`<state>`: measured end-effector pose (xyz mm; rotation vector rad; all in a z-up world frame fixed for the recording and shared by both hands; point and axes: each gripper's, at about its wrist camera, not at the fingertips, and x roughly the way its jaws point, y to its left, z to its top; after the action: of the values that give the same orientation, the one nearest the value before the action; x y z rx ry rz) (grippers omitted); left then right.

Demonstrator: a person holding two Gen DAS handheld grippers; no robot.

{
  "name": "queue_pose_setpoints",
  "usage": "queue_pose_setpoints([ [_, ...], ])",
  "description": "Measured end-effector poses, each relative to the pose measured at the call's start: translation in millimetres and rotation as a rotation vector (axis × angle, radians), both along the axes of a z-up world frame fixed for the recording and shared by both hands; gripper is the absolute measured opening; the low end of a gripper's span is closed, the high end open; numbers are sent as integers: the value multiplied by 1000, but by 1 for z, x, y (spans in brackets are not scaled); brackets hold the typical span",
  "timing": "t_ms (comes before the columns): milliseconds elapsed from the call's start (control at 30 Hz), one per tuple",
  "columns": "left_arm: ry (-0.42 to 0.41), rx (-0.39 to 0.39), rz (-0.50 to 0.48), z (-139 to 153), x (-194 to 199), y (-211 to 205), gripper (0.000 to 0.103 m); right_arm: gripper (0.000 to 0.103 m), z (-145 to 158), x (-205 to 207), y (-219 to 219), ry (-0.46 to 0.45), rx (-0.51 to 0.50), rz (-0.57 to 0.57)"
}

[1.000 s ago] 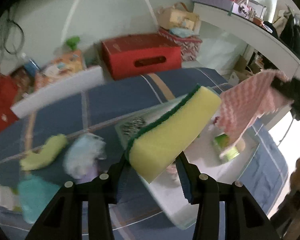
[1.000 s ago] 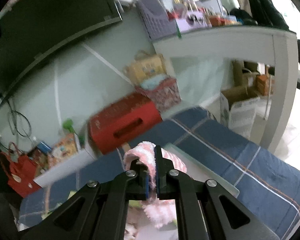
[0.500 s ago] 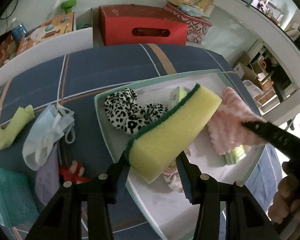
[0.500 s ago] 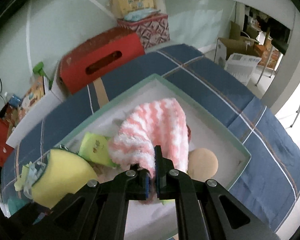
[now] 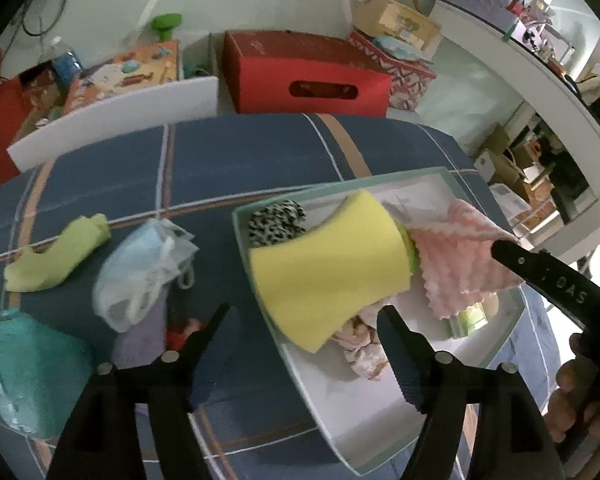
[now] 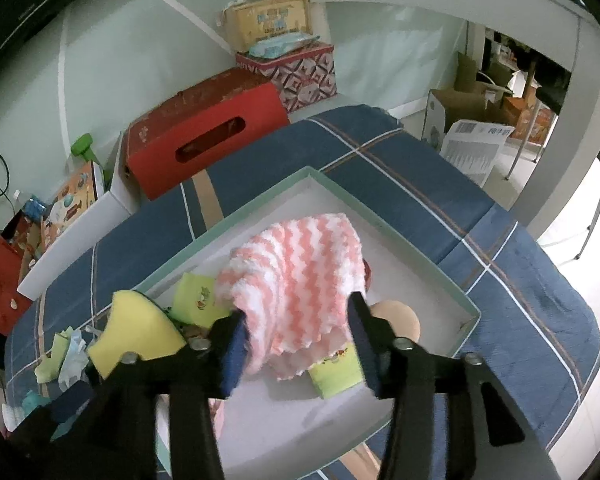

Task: Organize soft objects
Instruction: 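Lower the sponge into the tray with the left tool while the right tool releases the pink cloth, then move both open tools back toward the light green cloth and blue face mask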

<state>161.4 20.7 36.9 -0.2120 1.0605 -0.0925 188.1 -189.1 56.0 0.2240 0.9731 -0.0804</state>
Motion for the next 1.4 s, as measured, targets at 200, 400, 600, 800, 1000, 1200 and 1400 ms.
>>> queue_pose_setpoints([
  [200, -13, 45, 82, 9, -7, 19, 83, 63, 4, -3, 2, -4, -6, 11],
  [400, -18, 55, 142, 11, -13, 35, 96, 70, 3, -4, 10, -1, -26, 41],
  [600, -15, 49, 197, 13, -18, 49, 103, 90, 6, -5, 17, -18, -57, 52],
  [800, -35, 63, 264, 26, -34, 68, 103, 91, 12, -9, 30, -42, -55, 85],
  [1000, -84, 63, 362, 49, -60, 104, 103, 91, 20, -15, 52, -73, -37, 133],
  [1200, -77, 168, 531, 61, -90, 159, 103, 91, 22, -24, 98, -78, -24, 263],
  [1400, -50, 180, 673, 54, -120, 206, 103, 91, 21, -36, 149, -76, -5, 406],
])
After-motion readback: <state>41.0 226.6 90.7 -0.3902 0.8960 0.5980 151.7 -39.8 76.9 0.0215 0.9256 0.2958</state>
